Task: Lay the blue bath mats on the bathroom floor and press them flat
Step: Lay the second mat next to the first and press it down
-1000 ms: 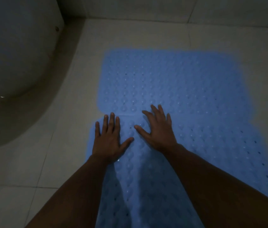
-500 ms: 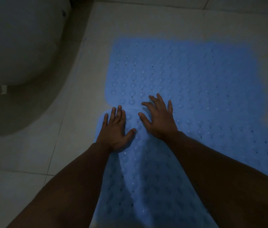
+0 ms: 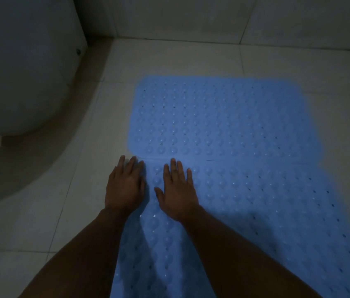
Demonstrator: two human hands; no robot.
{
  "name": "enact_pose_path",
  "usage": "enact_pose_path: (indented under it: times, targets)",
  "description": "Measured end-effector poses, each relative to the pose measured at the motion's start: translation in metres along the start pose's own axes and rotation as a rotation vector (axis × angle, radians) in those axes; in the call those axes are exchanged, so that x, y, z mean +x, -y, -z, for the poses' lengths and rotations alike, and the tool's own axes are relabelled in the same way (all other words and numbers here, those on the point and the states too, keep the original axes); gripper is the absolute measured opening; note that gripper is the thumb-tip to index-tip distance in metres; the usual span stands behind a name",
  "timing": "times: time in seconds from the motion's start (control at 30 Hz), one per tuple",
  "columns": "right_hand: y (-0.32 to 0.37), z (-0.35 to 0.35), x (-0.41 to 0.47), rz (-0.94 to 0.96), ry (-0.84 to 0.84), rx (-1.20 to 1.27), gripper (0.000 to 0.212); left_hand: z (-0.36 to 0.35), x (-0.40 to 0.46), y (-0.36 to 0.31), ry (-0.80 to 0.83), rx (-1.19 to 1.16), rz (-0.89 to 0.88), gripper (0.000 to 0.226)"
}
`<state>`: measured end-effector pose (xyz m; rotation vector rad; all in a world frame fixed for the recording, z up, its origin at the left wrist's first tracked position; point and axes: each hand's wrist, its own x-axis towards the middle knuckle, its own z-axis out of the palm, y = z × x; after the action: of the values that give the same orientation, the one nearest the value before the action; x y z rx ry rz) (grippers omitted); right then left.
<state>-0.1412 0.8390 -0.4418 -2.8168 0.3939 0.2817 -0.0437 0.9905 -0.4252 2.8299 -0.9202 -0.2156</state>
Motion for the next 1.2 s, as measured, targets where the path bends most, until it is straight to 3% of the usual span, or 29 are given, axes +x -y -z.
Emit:
enact_pose_path:
  times: [0.2, 0.43, 0.53, 0.67, 0.73, 0.8, 0.9, 1.2]
  targets:
    - [-0.003, -0.019, -0.005, 0.012, -0.184, 0.016, 0.078, -0.012, 0.002, -0.007, -0.104, -0.039, 0.02, 0.058]
    - [-0.001, -0.018, 0.001, 0.01, -0.188, 0.003, 0.082, -0.014, 0.009, 0.0, -0.169, -0.067, 0.078, 0.056]
    - [0.0, -0.007, 0.005, -0.013, -0.077, 0.05, 0.082, -0.012, 0.012, 0.0, -0.132, -0.053, 0.078, 0.056]
    - [0.004, 0.039, 0.019, -0.064, 0.267, 0.19, 0.074, -0.008, 0.003, -0.002, -0.11, -0.019, 0.087, 0.054]
    - [-0.003, 0.072, 0.037, -0.093, 0.413, 0.377, 0.062, -0.003, 0.005, -0.013, -0.126, -0.054, 0.12, 0.055]
    - [-0.02, 0.099, 0.048, -0.137, 0.336, 0.572, 0.043, -0.002, 0.011, -0.034, -0.149, -0.108, 0.12, 0.055]
    - [-0.053, 0.114, 0.05, -0.192, 0.119, 0.571, 0.029, -0.003, 0.024, -0.069, -0.139, -0.167, 0.099, 0.055]
    - [-0.132, 0.099, -0.007, -0.218, -0.025, 0.455, 0.031, -0.035, 0.011, -0.15, -0.025, -0.109, -0.152, 0.067]
